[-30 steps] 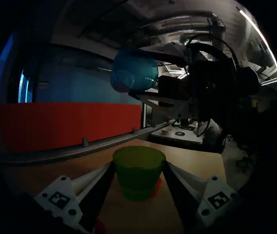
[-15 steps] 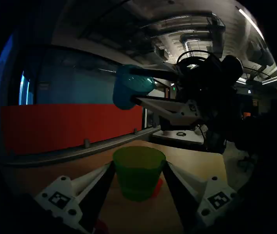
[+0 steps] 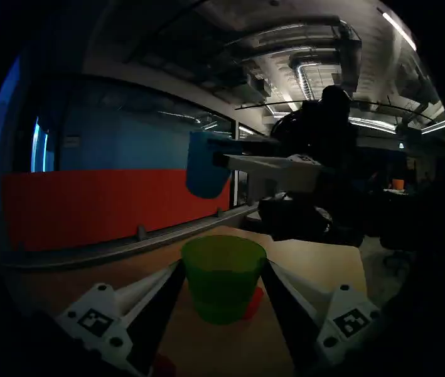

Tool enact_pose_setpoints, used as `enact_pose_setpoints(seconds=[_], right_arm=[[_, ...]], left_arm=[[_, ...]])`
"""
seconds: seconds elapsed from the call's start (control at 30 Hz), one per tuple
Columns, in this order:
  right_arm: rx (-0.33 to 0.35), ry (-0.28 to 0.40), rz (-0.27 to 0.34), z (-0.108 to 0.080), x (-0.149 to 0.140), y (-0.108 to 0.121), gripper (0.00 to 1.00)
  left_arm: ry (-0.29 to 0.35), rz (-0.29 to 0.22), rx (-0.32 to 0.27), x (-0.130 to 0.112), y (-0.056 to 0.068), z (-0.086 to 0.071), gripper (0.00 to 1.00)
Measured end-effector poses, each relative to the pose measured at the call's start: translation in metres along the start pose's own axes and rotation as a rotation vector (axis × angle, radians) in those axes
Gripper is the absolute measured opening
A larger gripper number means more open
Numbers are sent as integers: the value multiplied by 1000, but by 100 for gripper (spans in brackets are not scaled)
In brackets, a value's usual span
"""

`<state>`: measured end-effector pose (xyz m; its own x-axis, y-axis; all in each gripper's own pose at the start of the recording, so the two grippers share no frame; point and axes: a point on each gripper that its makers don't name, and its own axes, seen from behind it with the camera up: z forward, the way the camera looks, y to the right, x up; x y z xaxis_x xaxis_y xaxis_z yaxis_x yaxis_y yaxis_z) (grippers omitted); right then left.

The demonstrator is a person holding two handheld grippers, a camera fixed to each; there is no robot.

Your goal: Pour water

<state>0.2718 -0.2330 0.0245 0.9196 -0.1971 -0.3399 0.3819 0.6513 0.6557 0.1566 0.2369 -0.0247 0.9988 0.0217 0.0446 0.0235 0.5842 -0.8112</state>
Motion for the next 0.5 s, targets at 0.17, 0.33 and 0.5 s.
enact_pose_setpoints(seconds=[0.17,0.33,0.5], right_arm=[[12,-23,185,1,-9,5,90],[11,-45,234,1,-15,8,90],[14,-75,235,-2,-25,4,91]], left_arm=[[1,3,5,2,-1,-2,85],[1,7,12,4,-3,-4,85],[-3,10,21,3,-5,-6,85]])
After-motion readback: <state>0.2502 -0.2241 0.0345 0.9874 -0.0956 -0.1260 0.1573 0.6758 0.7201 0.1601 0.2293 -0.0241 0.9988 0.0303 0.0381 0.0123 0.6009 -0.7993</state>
